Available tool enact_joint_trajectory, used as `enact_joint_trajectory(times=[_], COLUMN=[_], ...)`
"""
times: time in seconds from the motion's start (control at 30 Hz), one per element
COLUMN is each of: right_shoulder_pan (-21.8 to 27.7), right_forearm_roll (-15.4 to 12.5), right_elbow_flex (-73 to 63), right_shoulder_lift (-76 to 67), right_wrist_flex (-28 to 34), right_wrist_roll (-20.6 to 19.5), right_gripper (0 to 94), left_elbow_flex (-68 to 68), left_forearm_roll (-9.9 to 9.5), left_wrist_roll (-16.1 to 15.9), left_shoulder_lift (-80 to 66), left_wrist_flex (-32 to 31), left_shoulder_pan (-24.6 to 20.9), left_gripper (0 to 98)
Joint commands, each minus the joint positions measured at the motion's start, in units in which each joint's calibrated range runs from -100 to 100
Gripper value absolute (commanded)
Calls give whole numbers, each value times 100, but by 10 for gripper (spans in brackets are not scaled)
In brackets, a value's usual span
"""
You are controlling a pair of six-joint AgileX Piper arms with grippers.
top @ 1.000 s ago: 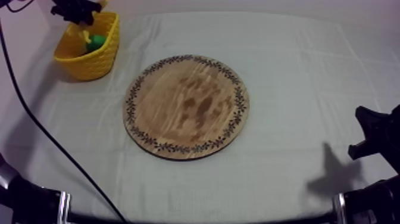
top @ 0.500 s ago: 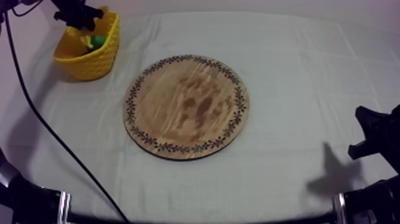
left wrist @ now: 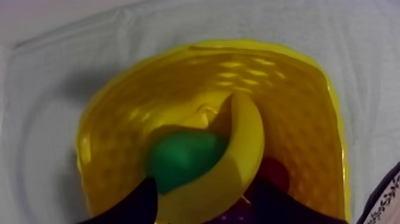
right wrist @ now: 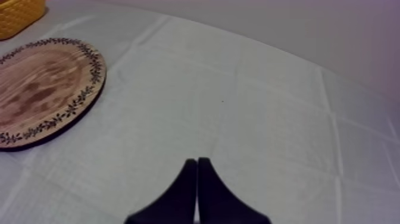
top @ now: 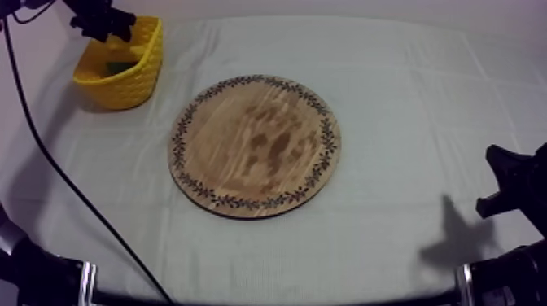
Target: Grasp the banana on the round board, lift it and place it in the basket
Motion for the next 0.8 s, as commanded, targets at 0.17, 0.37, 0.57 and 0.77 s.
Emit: enact_joint_trajectory(times=[0.17,0.37,0.57,0.77], right_shoulder_pan=[0,0,0,0], right_forearm_roll=[0,0,0,0], right_elbow_flex=[-3,-3,-3,-3], right_shoulder_lift=[0,0,0,0], right_wrist_flex=[1,1,1,1], right_wrist_roll=[1,1,1,1], right_gripper=[3,3,3,3], left_elbow_flex=[42,64,270,1083], left_forearm_roll=[-131,-168,-55,16], left_wrist_roll=[149,259,224,197], left_shoulder_lift=[-191,-681,-1356,-2390], left_wrist_flex=[-243,-478,-566,-625], left_shoulder_pan=[56,-1,-133,-245], left_gripper=[402,107,13,1])
